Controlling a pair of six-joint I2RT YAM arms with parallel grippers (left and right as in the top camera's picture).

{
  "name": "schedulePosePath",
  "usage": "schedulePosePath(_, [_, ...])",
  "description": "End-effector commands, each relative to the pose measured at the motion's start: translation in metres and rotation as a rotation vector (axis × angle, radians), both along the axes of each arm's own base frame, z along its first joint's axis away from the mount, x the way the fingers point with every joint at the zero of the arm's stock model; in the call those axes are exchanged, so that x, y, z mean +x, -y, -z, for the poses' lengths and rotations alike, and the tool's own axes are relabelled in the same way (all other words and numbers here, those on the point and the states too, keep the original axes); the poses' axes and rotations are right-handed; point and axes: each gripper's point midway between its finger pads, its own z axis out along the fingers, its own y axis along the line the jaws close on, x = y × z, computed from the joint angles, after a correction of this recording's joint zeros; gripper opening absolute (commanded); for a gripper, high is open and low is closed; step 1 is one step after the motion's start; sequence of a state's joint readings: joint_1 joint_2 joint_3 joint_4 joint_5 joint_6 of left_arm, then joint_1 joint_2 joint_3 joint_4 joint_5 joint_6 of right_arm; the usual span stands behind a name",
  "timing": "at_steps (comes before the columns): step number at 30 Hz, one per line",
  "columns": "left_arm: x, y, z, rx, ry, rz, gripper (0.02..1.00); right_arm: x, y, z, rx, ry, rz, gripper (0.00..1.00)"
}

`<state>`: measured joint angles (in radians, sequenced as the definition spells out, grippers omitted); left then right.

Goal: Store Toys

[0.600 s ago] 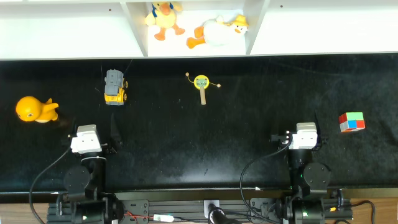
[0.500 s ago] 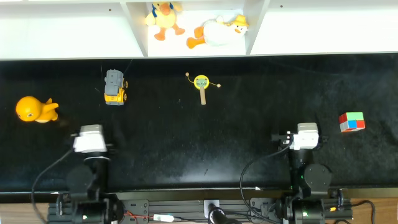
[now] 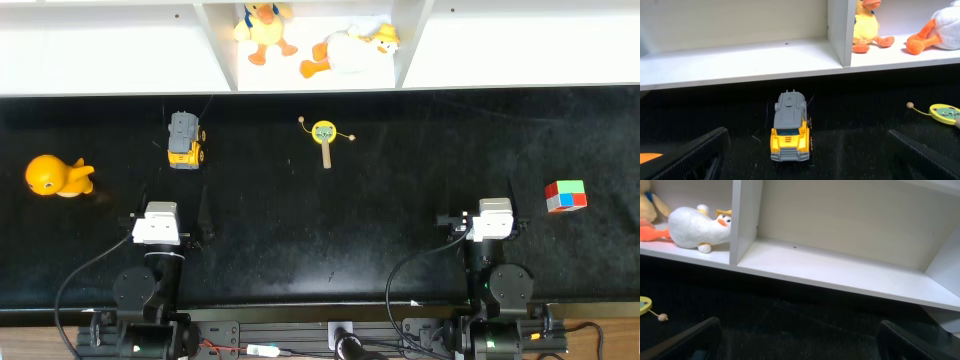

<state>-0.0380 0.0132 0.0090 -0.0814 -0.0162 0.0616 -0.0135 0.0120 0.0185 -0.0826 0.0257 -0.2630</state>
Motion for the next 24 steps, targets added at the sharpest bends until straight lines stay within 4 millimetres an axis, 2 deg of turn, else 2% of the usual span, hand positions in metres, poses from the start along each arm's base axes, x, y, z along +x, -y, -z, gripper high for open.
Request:
schedulePosePath(1, [-0.0005,0.0000,-0.0011,0.016,0.006,0.000,0.998,0.0004,0.0004,0.0040,0.008,-0.002,-0.001,0.996])
schedulePosePath(22, [-0.0004,-0.0054,-0.0008,0.016,0.005,-0.022,0.998,0.0004,0.0004,0.0040,0.008,-0.002,-0.001,0.996])
schedulePosePath(24, [-0.0006,0.0038,-0.0013,-0.020,0.006,0.028,0.998,0.0004,0.0004,0.0040,0.008,-0.002,-0.001,0.996])
